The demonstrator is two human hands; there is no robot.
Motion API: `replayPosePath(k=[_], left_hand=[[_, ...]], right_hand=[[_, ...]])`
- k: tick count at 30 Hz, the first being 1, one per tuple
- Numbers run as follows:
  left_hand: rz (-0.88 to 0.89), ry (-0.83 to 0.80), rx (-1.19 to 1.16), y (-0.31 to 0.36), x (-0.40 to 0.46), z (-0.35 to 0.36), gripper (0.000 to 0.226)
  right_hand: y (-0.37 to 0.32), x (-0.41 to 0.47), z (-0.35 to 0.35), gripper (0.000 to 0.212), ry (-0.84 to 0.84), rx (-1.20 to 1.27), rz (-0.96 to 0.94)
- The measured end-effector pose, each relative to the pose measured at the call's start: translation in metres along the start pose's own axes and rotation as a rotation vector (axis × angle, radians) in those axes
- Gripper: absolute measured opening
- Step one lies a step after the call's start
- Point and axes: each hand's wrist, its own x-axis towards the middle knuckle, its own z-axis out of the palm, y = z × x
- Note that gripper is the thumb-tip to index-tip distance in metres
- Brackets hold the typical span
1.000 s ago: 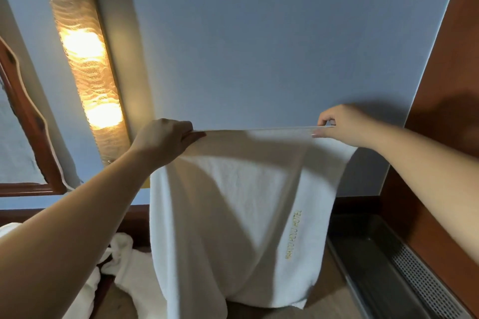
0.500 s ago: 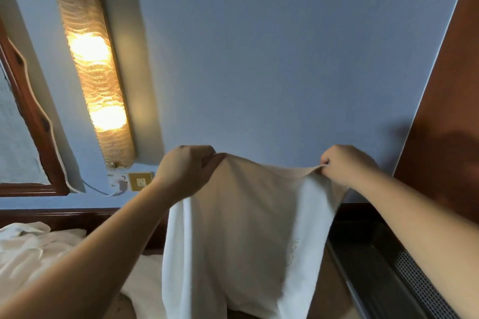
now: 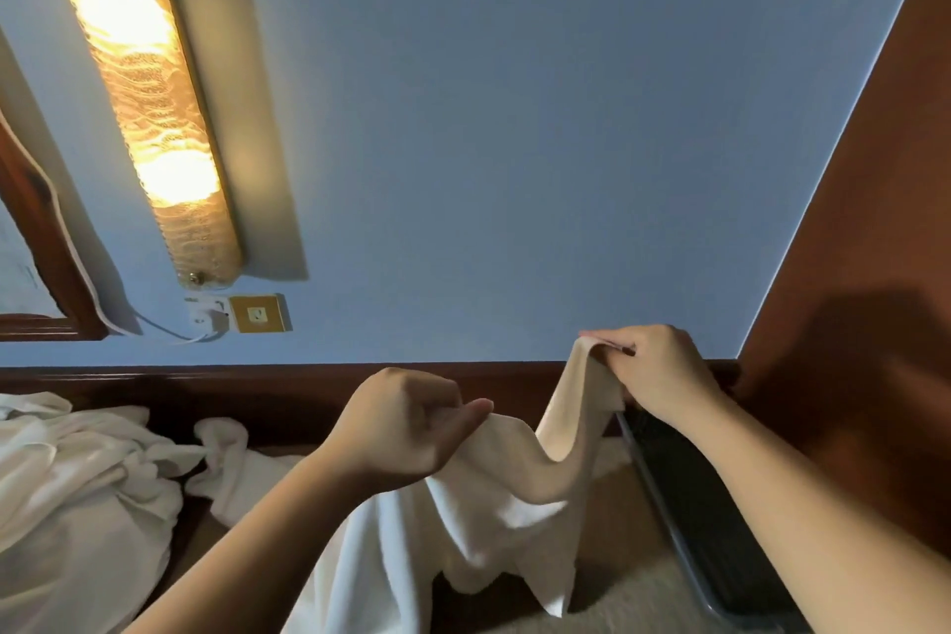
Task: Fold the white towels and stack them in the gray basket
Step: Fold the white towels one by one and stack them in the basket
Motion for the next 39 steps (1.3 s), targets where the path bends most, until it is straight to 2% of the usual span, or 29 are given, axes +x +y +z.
replayPosePath(k=[5, 9, 11, 16, 20, 24, 26, 27, 29, 31, 32, 34, 39], left_hand=[[0.017, -0.045, -0.047, 0.004, 0.001, -0.006, 0.042], [0.023, -0.215, -0.102, 0.016, -0.003, -0.011, 0.016], [0.021, -0.233, -0.118, 0.017, -0.004, -0.015, 0.014], [-0.061, -0.13, -0.101, 0.01, 0.003, -0.028, 0.032], [-0.078, 0.009, -0.062, 0.008, 0.012, -0.042, 0.032], [-0.115, 0.115, -0.028, 0.013, 0.022, -0.053, 0.024], [-0.171, 0.153, -0.035, 0.018, 0.027, -0.057, 0.015], [-0.21, 0.168, -0.055, 0.022, 0.03, -0.058, 0.009], [-0.282, 0.19, -0.098, 0.029, 0.035, -0.057, 0.007], [-0.312, 0.199, -0.104, 0.036, 0.037, -0.055, 0.011], [-0.311, 0.201, -0.102, 0.039, 0.038, -0.054, 0.012], [-0.301, 0.202, -0.1, 0.041, 0.037, -0.055, 0.013], [-0.249, 0.119, -0.069, 0.019, 0.021, -0.057, 0.028]], right_hand=[[-0.016, -0.01, 0.014, 0.021, -0.051, 0.161, -0.044], [-0.025, -0.019, 0.024, 0.025, -0.073, 0.104, -0.028], [-0.027, -0.024, 0.029, 0.024, -0.109, 0.015, -0.07], [-0.037, -0.033, 0.049, 0.008, -0.062, -0.126, -0.187], [-0.051, -0.034, 0.05, 0.02, -0.162, 0.182, -0.019], [-0.075, -0.038, 0.047, 0.035, -0.247, 0.413, 0.058], [-0.087, -0.041, 0.044, 0.03, -0.292, 0.518, 0.048], [-0.093, -0.043, 0.042, 0.026, -0.317, 0.524, 0.024], [-0.104, -0.046, 0.041, 0.028, -0.334, 0.332, -0.047], [-0.114, -0.05, 0.045, 0.045, -0.259, 0.0, -0.134], [-0.118, -0.052, 0.049, 0.043, -0.2, -0.091, -0.176], [-0.12, -0.052, 0.051, 0.03, -0.097, -0.061, -0.217], [-0.105, -0.039, 0.03, 0.018, 0.05, -0.018, -0.216]])
